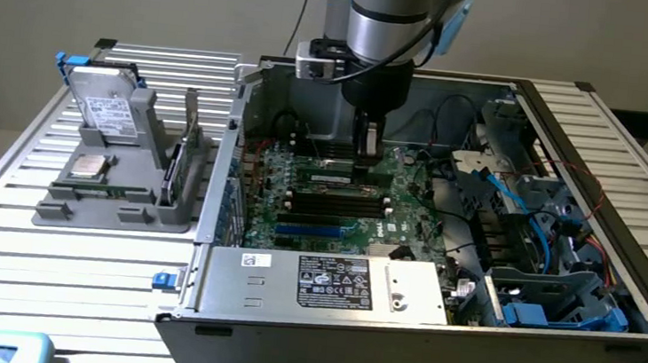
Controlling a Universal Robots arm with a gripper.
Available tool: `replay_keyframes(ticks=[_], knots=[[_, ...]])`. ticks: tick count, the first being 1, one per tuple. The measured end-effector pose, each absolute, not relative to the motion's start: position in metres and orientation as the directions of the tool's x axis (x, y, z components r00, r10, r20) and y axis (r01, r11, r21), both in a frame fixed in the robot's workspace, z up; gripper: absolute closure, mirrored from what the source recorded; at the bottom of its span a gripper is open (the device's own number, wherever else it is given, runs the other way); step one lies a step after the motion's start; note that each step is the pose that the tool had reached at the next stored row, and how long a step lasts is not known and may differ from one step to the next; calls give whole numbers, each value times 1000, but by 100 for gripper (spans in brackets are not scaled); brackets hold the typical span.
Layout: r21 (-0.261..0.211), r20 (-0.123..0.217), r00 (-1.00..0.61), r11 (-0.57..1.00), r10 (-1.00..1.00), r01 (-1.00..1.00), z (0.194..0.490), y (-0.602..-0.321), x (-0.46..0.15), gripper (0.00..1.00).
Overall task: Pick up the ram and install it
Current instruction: 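Insert the ram into the slot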
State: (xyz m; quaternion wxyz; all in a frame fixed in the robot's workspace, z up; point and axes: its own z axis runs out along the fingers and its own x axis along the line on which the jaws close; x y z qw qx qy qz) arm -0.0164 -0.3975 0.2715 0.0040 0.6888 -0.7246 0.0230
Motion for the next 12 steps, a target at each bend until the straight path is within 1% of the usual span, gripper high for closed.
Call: replay_keyframes(ticks=[8, 12], knots=[[-29, 67, -47, 45, -997, -999, 265, -398, -17, 88], [-29, 76, -39, 37, -996, -999, 261, -398, -17, 88]])
